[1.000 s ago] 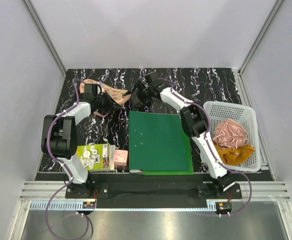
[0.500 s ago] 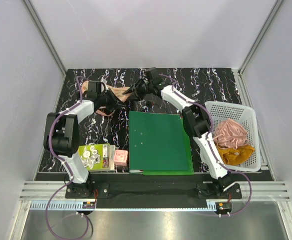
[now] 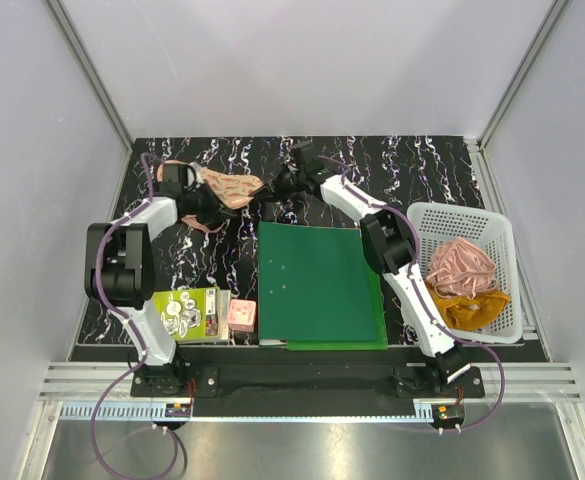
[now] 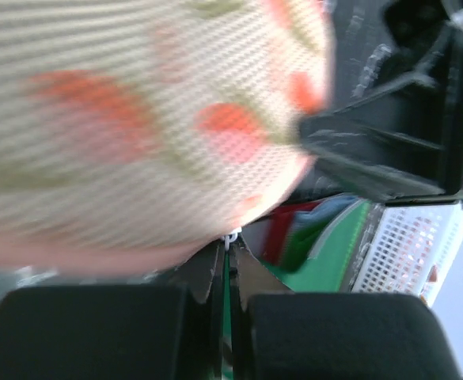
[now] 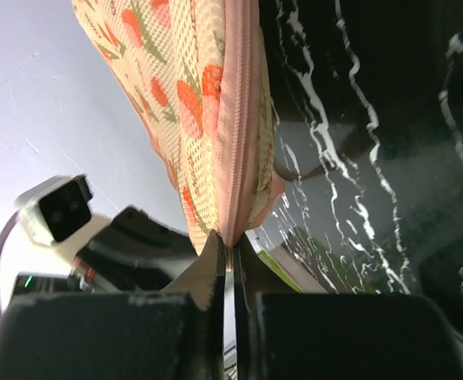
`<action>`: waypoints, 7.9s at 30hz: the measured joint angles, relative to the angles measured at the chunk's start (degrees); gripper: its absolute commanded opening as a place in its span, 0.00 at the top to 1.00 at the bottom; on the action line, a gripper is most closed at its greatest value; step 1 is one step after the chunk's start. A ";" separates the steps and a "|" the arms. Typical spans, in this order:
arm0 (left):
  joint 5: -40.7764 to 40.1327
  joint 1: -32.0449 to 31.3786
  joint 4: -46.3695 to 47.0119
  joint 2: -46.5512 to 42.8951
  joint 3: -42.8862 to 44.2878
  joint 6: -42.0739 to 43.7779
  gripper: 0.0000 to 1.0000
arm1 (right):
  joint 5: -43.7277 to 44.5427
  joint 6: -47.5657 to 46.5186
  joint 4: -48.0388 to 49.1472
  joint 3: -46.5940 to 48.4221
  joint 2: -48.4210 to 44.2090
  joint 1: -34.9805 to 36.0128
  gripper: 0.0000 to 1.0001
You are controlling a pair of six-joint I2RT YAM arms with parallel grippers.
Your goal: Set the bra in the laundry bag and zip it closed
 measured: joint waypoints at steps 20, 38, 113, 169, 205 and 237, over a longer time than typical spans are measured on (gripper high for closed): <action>-0.44 2.99 -9.44 0.59 5.18 5.16 1.00 | 0.00 -5.70 -4.94 1.18 2.45 -4.90 0.21; -0.85 -2.58 -7.63 4.55 9.07 -0.22 1.00 | 9.38 -10.47 -7.19 -11.26 -15.15 -2.51 0.26; 0.63 -2.36 -7.91 -1.20 6.67 1.99 1.00 | 3.87 -0.87 -4.46 0.76 -4.13 3.50 0.76; -4.94 6.64 -12.66 -16.28 0.76 19.58 0.64 | -6.38 -2.78 -2.56 10.19 6.45 -1.73 0.91; -34.32 -12.52 -8.41 2.93 9.42 53.53 1.00 | -17.99 -12.20 -3.04 9.18 6.78 -5.92 0.70; -30.49 -18.91 -19.37 5.99 20.98 35.80 0.73 | -1.09 -21.88 -1.62 -20.59 -21.79 -9.55 0.32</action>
